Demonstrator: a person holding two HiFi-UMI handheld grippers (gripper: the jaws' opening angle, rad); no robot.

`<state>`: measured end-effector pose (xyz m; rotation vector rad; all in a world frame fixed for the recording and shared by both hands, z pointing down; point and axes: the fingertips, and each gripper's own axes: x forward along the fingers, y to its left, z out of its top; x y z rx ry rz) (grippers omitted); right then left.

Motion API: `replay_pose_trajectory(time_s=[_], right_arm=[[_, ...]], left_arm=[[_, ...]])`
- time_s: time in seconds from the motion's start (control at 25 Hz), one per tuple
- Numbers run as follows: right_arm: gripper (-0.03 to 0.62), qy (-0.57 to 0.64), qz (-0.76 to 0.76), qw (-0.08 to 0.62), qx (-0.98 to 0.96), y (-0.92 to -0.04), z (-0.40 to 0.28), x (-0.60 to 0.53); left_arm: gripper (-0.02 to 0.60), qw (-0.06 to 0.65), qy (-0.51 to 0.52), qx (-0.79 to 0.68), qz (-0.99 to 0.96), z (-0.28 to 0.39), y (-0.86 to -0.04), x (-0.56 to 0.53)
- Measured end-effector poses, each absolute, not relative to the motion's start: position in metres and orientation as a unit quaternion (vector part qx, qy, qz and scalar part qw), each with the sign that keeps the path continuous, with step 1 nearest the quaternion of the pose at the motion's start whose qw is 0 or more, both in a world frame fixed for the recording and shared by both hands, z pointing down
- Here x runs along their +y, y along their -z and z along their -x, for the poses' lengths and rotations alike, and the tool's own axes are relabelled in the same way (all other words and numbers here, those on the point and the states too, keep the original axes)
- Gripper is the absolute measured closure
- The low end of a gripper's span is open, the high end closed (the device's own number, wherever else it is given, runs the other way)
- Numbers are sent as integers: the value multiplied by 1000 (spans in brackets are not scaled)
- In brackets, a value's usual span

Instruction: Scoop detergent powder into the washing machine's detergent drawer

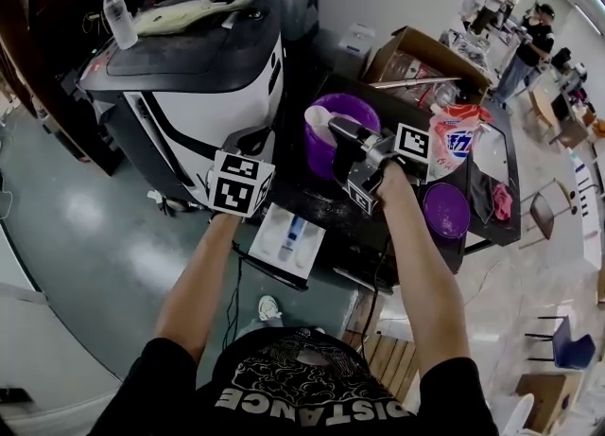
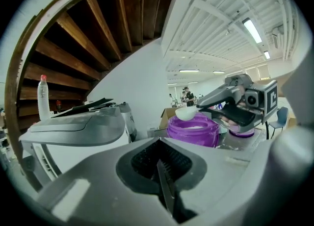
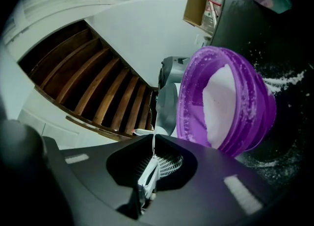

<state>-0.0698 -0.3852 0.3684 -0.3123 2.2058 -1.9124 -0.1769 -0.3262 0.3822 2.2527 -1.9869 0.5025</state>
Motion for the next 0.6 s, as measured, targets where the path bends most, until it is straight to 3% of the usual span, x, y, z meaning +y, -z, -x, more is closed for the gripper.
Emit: replay_pose_trajectory(time_s=[0.6], right_arm=[[557,644,38,59,762,-371,133,-332]], left_arm=[[581,50,-150,-695,-701,220,-385,-291]])
